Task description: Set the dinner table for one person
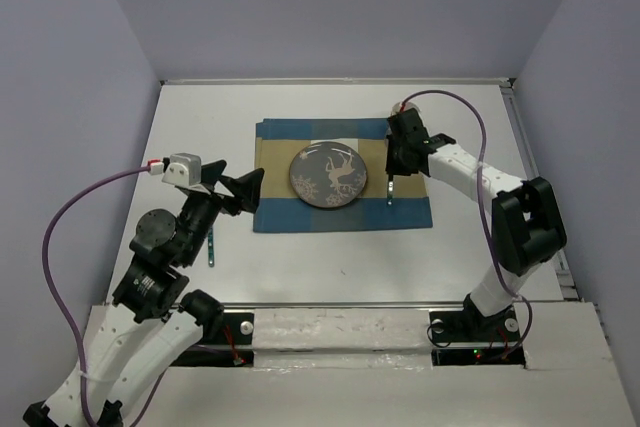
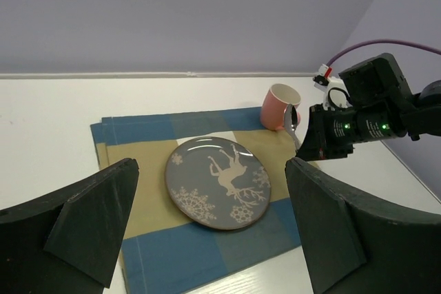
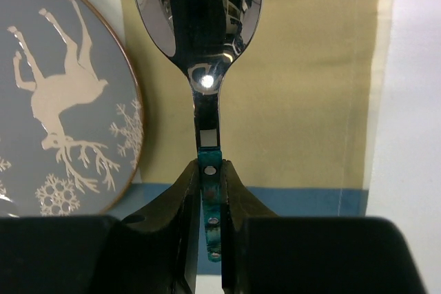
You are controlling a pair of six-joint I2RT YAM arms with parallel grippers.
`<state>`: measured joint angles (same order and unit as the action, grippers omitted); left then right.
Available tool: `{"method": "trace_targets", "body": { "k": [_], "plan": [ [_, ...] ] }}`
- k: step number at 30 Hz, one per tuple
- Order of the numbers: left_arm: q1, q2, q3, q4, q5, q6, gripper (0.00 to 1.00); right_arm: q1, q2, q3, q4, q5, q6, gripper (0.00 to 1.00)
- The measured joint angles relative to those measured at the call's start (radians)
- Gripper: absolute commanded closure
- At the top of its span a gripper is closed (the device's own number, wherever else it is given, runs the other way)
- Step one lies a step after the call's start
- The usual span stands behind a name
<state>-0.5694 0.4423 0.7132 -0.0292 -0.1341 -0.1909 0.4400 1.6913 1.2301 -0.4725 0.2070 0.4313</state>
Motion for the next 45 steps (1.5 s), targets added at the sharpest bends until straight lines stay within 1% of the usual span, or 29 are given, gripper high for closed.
{"method": "trace_targets", "body": {
  "k": [7,16,19,20,24,29,31,32,33,36,37,38,41,42,44,45],
  "plan": [
    [0.036,0.061,0.0,0.0,-0.024,0.0,0.01,0.0,0.13,0.095,0.037,-0.013,-0.037,1.0],
    [0.079,0.104,0.0,-0.006,-0.024,-0.001,0.01,-0.003,0.215,0.117,0.035,-0.025,-0.045,1.0],
    [0.095,0.119,0.0,-0.006,-0.023,-0.001,0.01,-0.007,0.24,0.141,0.029,-0.029,-0.051,0.92],
    [0.101,0.125,0.0,-0.006,-0.022,-0.001,0.01,-0.007,0.249,0.148,0.028,-0.029,-0.051,0.86],
    [0.119,0.133,0.0,-0.006,-0.017,-0.001,0.01,-0.011,0.281,0.168,0.025,-0.032,-0.054,0.8],
    [0.128,0.133,0.0,-0.006,-0.016,-0.001,0.01,-0.015,0.314,0.176,0.026,-0.031,-0.054,0.77],
    [0.128,0.138,0.0,-0.006,-0.017,-0.001,0.01,-0.015,0.314,0.18,0.024,-0.029,-0.055,0.72],
    [0.128,0.14,0.0,-0.006,-0.019,-0.001,0.01,-0.015,0.314,0.181,0.024,-0.028,-0.055,0.66],
    [0.128,0.145,0.0,-0.007,-0.021,-0.002,0.01,-0.015,0.314,0.181,0.024,-0.028,-0.055,0.64],
    [0.129,0.17,0.0,-0.016,-0.025,-0.019,0.01,-0.015,0.314,0.182,0.024,-0.033,-0.055,0.52],
    [0.13,0.187,0.002,-0.03,-0.025,-0.029,0.01,-0.015,0.314,0.182,0.024,-0.034,-0.053,0.5],
    [0.131,0.201,0.003,-0.041,-0.024,-0.039,0.01,-0.015,0.312,0.182,0.025,-0.04,-0.053,0.44],
    [0.137,0.238,0.019,-0.106,-0.024,-0.081,0.01,-0.015,0.283,0.166,0.035,-0.076,-0.053,0.39],
    [0.147,0.264,0.037,-0.154,-0.02,-0.1,0.01,-0.015,0.269,0.156,0.04,-0.087,-0.055,0.39],
    [0.172,0.296,0.062,-0.214,0.002,-0.122,0.01,-0.014,0.199,0.116,0.051,-0.117,-0.053,0.38],
    [0.203,0.315,0.076,-0.249,0.019,-0.136,0.01,-0.013,0.159,0.099,0.061,-0.13,-0.053,0.38]
  ]
}}
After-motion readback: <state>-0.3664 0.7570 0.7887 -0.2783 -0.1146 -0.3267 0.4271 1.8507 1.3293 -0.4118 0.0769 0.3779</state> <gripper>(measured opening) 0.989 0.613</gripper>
